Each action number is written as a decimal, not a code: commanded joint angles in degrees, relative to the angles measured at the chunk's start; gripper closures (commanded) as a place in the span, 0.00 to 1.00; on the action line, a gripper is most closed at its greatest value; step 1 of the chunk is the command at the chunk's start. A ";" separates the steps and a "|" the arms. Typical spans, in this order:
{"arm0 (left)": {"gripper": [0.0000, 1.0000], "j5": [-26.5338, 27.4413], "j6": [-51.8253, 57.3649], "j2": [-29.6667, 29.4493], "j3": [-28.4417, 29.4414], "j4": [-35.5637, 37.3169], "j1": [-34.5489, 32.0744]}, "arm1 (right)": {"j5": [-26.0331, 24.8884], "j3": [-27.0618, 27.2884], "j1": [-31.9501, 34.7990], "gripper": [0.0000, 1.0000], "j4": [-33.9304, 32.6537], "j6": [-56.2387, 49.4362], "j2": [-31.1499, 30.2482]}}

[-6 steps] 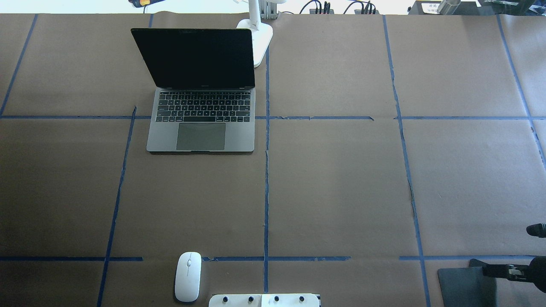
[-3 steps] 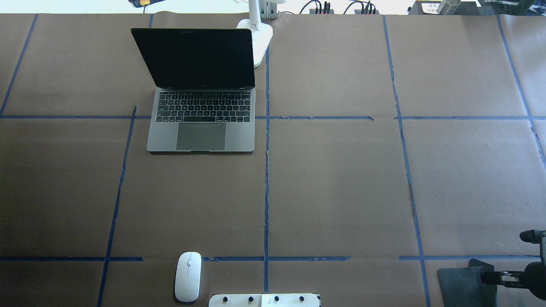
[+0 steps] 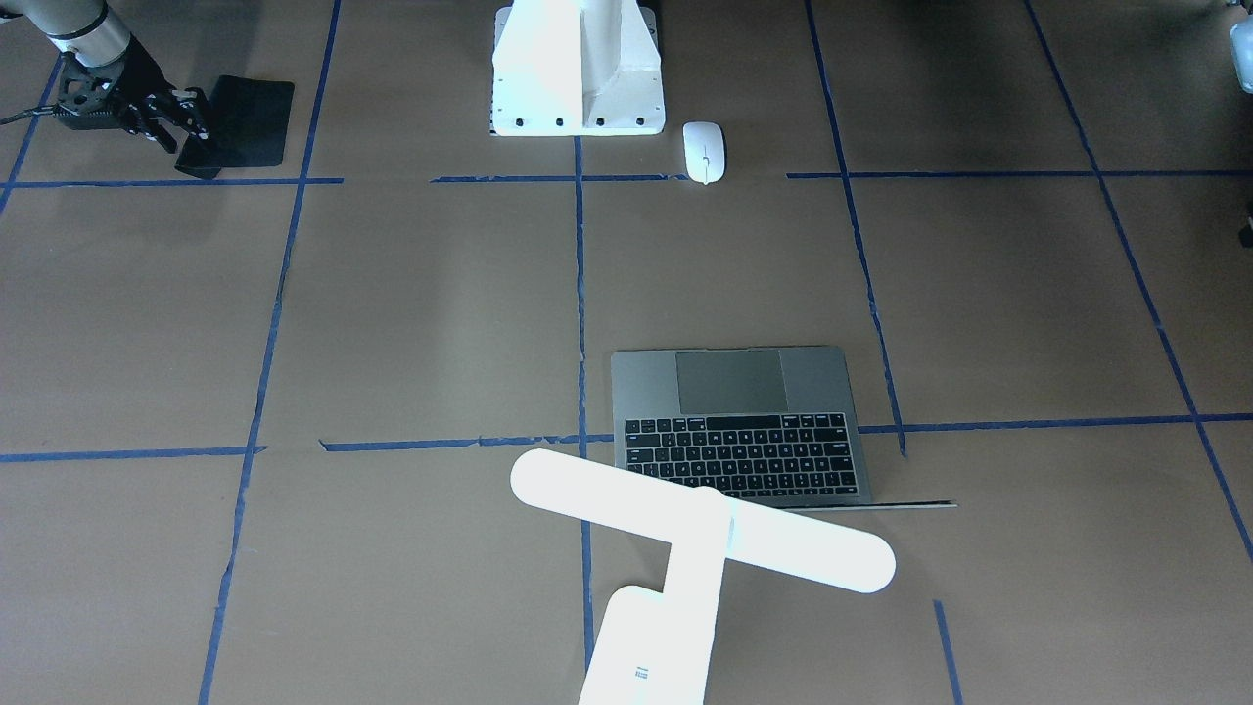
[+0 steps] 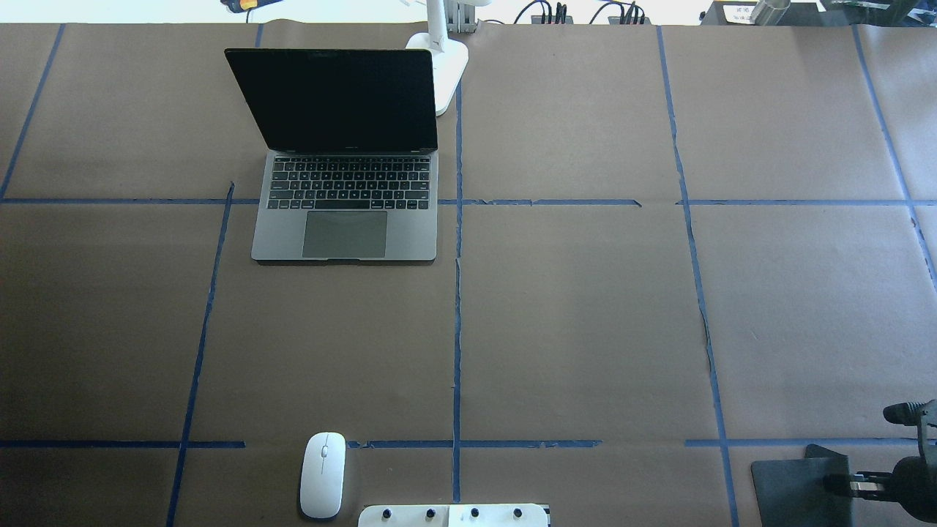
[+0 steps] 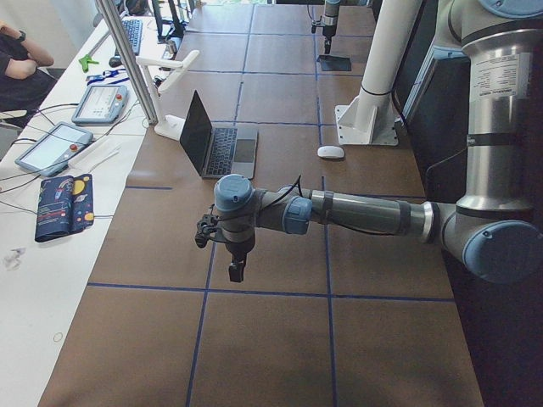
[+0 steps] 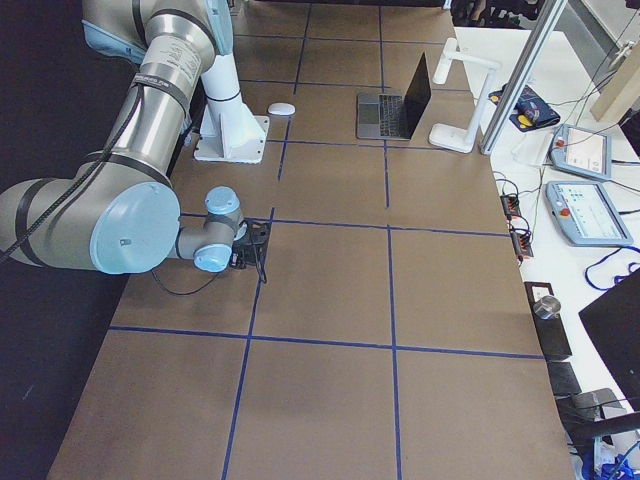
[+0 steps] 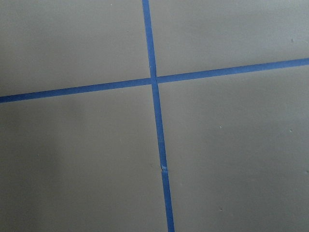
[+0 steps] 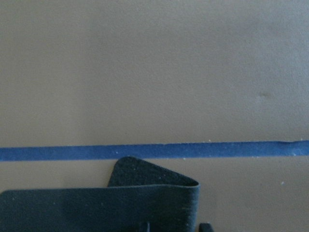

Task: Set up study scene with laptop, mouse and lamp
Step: 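Reach the right gripper down and grasp the black mouse pad, then carry the mouse pad with the right gripper beside the laptop and lower it, then release the mouse pad and lift the right arm away while the left arm reaches in, then lower the left gripper onto the white mouse and grasp it, then carry the white mouse with the left gripper onto the black mouse pad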

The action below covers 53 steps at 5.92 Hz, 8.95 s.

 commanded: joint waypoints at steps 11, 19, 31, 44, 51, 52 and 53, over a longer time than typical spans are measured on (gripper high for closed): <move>0.00 -2.53 -0.26 0.74 -2.19 0.09 0.08 | 9.13 -21.23 29.21 1.00 -24.31 1.56 59.76; 0.00 -5.09 -2.73 -0.32 -5.51 -3.49 0.52 | 26.28 -41.48 42.73 0.00 -33.39 -9.67 78.07; 0.00 42.14 -78.98 -12.76 -21.12 -11.52 78.61 | 41.22 -15.36 93.14 0.00 -66.33 -110.24 27.08; 0.99 43.18 -71.72 -39.98 -5.33 -5.71 64.54 | 41.49 -14.57 93.14 0.00 -65.98 -110.50 25.59; 0.96 27.86 -67.59 -72.55 48.95 -20.30 51.06 | 41.49 -14.57 93.14 0.00 -65.98 -110.41 25.58; 0.11 26.73 -67.41 -72.48 48.96 -20.30 50.97 | 41.49 -14.57 93.14 0.00 -65.98 -110.33 25.58; 0.00 26.54 -65.67 -72.56 48.96 -20.39 50.97 | 42.01 -14.40 93.05 0.00 -65.98 -110.06 25.58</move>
